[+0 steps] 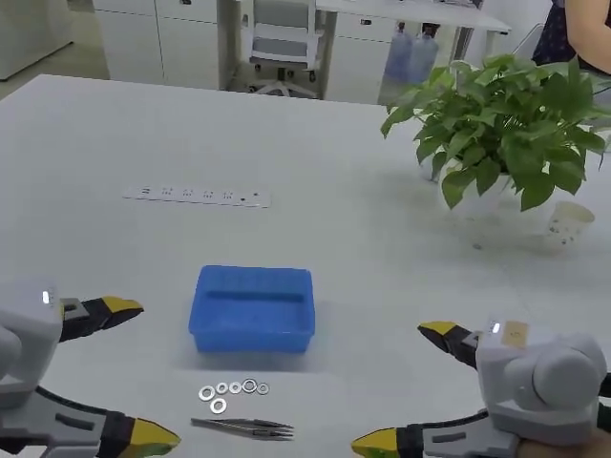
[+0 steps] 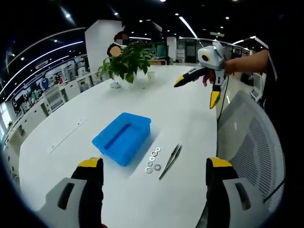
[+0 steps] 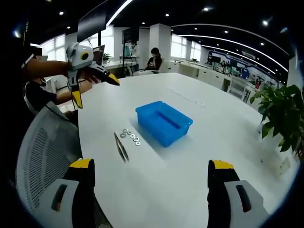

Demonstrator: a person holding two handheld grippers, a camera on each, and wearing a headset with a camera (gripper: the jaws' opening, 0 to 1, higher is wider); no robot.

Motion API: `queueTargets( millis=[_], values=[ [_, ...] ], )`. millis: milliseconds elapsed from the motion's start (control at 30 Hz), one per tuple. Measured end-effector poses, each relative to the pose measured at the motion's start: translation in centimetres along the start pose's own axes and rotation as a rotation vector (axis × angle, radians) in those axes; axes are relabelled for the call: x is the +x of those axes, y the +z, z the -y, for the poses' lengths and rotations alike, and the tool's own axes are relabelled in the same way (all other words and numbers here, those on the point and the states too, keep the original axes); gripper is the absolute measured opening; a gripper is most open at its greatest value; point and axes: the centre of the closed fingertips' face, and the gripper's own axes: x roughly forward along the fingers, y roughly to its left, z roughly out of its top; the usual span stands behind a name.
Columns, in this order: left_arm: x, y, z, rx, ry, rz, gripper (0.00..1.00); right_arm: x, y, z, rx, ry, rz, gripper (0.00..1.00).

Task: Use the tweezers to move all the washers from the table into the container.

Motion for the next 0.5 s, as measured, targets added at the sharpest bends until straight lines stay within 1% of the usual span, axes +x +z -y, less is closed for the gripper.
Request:
queueTargets(
  millis=[267, 500],
  values=[
    [0.04, 0.18, -0.34, 0.002, 0.0, 0.004, 0.95, 0.16, 0.28, 0.21, -0.005, 0.004, 0.006, 1.0],
    [0.22, 0.01, -0.46, -0.001, -0.004, 0.0, 0.95, 0.38, 0.47, 0.33, -0.011, 0.01, 0.004, 1.0]
  ],
)
